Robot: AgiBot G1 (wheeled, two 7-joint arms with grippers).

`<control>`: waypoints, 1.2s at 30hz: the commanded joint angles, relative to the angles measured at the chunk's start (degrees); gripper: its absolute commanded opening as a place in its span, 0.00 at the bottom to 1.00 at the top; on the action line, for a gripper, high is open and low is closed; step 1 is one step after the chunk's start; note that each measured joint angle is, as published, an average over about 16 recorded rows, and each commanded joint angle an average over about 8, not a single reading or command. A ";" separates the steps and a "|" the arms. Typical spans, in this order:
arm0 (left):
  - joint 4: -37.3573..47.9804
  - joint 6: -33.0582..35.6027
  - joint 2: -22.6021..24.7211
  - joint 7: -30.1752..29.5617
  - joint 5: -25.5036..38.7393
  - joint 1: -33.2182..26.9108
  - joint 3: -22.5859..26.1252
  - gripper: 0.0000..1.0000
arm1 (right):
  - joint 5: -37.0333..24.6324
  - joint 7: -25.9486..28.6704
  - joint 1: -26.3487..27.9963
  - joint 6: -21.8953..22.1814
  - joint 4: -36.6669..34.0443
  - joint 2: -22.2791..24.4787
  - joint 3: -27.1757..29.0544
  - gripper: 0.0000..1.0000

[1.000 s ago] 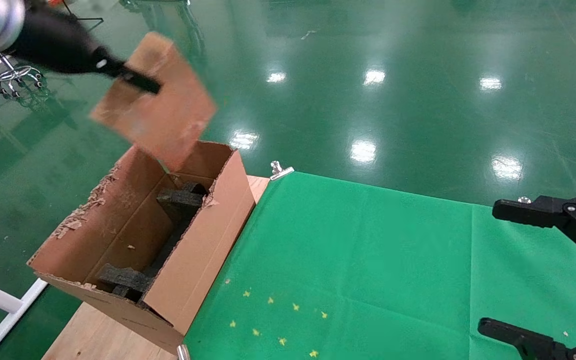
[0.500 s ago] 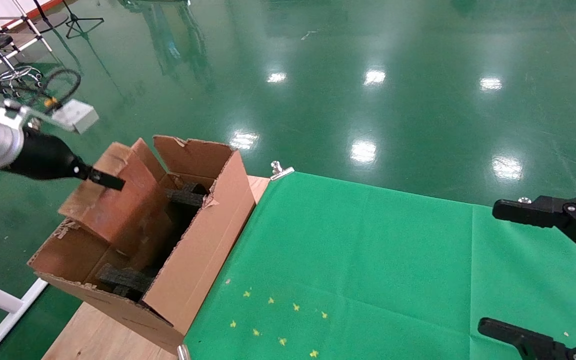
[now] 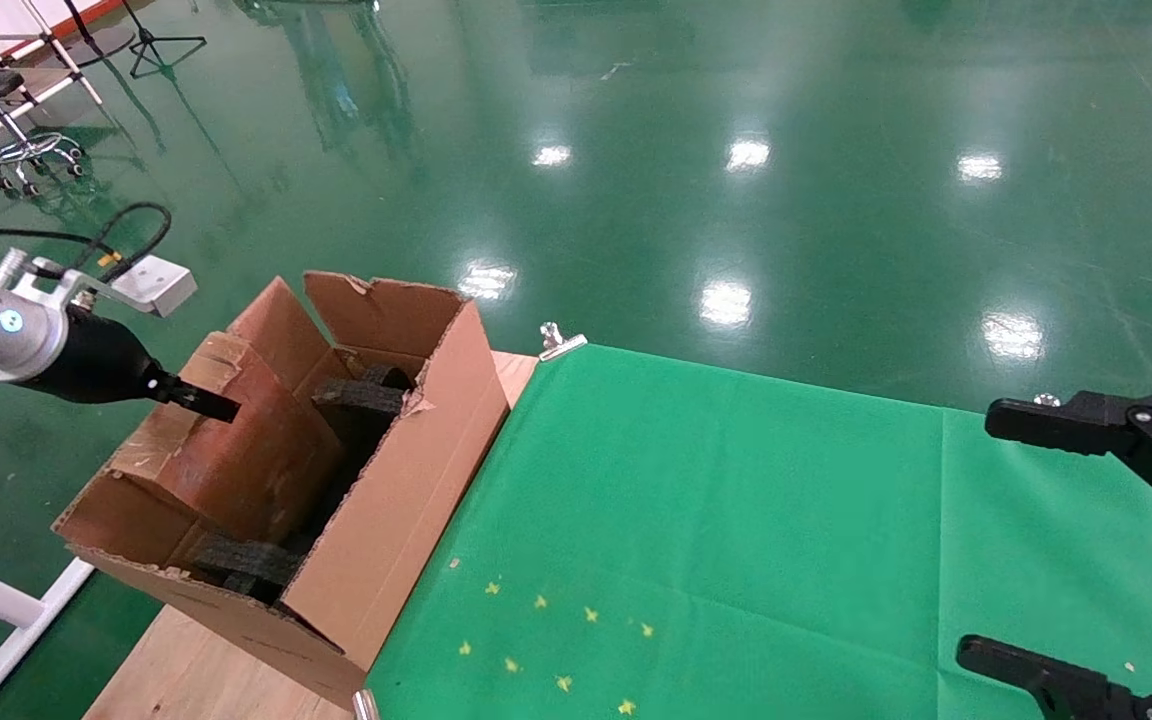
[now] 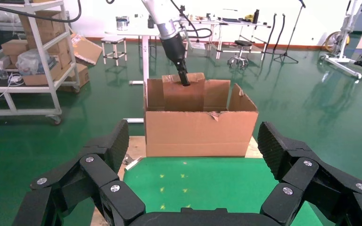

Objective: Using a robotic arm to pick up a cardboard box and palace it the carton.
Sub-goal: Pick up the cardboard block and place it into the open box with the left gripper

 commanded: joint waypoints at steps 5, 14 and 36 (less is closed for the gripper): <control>5.98 -3.02 2.27 3.35 -0.20 1.40 -0.04 0.00 | 0.01 -0.01 0.00 0.01 0.00 0.01 -0.02 1.00; 11.45 -6.03 5.32 5.98 -0.45 3.45 -0.06 0.72 | 0.03 -0.02 0.00 0.02 -0.01 0.01 -0.03 1.00; 10.96 -5.60 4.99 5.90 -0.23 3.30 0.03 1.00 | 0.03 -0.02 0.00 0.04 -0.02 0.02 -0.03 1.00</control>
